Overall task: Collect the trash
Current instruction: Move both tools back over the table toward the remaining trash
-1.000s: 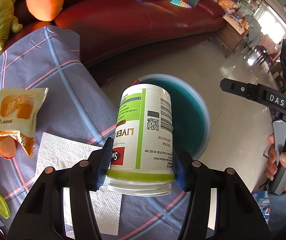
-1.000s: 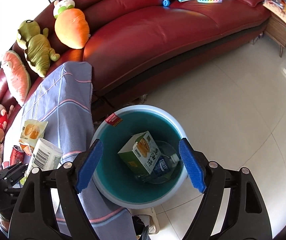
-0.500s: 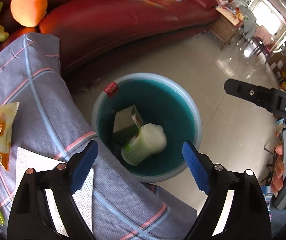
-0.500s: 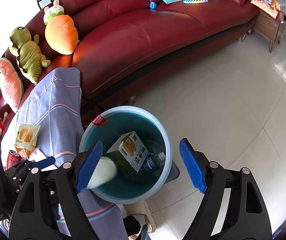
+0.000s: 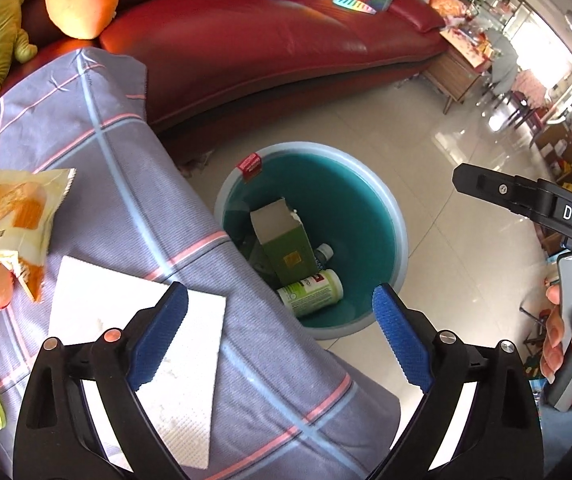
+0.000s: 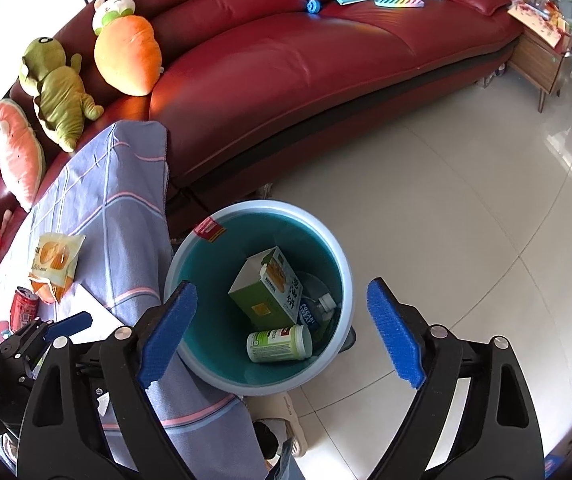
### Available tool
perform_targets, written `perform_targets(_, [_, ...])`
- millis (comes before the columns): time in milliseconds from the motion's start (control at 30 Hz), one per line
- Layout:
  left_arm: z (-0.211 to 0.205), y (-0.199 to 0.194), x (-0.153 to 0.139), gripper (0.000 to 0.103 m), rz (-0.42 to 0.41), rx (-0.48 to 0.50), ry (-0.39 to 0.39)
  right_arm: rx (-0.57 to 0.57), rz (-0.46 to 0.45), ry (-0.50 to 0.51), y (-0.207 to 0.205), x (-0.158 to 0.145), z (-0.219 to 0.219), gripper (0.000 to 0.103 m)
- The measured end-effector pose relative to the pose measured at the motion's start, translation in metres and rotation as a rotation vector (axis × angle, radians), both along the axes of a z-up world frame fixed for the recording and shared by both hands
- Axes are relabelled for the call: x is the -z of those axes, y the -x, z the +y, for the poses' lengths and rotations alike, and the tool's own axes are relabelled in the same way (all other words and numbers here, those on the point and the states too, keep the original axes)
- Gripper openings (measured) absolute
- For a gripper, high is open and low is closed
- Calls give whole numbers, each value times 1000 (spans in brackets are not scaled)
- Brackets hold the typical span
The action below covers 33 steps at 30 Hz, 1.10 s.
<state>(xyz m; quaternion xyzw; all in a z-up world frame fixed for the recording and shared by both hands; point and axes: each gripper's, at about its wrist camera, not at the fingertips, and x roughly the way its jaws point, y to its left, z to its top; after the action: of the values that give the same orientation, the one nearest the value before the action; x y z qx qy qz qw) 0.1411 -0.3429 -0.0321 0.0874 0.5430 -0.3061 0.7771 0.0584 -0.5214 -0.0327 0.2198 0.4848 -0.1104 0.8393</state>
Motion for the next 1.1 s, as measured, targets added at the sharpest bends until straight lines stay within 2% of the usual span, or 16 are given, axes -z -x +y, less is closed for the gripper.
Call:
perform_targets(200, [23,6,-11,96,-10,-26,17,-23,-5,18,1,-12,24,85])
perform_targets(600, [105,13,-34,98,-38,-145,61,-106,-20,59,-3,-39,93,85])
perform_targets(833, [173,9,-41,98,-51,-255,84,-196,-7,86,-17,-48,148,85])
perform_targets(1100, [264,6,-48,98,-87,-406,72,-311,6,87,-42,-54,224,85])
